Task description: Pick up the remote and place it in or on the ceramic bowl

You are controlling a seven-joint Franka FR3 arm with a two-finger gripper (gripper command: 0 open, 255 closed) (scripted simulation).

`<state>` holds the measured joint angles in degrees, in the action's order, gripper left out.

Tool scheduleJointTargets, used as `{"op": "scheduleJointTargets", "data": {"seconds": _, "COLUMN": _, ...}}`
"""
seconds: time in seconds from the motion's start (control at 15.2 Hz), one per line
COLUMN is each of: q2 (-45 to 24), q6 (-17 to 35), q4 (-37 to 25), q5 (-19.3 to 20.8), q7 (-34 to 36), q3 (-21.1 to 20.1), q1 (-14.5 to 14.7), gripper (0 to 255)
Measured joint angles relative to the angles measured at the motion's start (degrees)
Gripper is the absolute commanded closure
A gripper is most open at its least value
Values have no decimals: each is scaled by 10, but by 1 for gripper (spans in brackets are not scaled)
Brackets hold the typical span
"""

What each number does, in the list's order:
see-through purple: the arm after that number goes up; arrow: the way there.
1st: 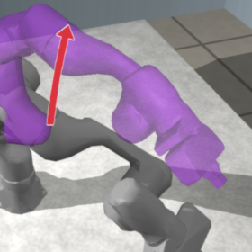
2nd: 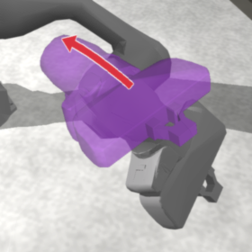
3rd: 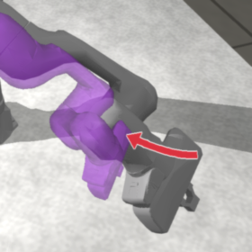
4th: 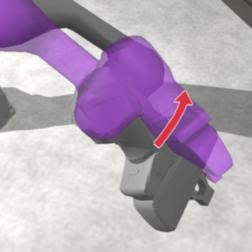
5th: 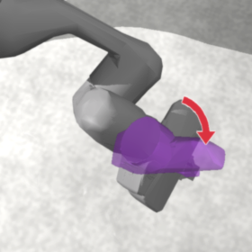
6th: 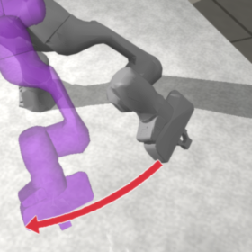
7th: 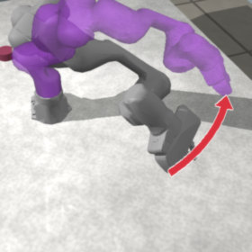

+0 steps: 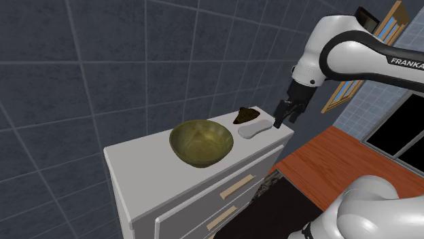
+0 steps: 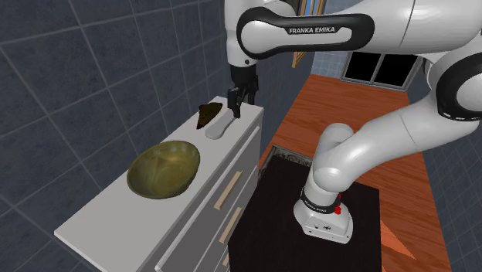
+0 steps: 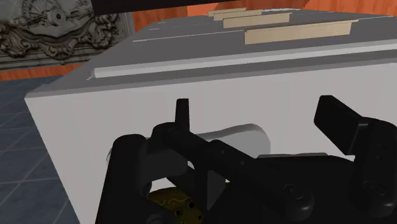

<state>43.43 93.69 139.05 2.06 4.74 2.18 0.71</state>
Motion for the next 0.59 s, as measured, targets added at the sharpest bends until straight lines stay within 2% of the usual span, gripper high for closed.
{"op": "scheduleJointTargets", "data": {"seconds": 0.07, "q2": 0, "q6": 0, "q4": 0, "q5": 0, "q7": 0, "q3": 0, "q1": 0, "gripper": 0}}
{"op": "scheduleJointTargets", "data": {"seconds": 0.2, "q2": -24, "q6": 23, "q4": -3, "q5": -12, "q7": 61, "q3": -15, "q1": -21, "gripper": 0}}
{"op": "scheduleJointTargets", "data": {"seconds": 0.59, "q2": -136, "q6": 122, "q4": -28, "q5": -53, "q7": 383, "q3": -75, "q1": -119, "gripper": 0}}
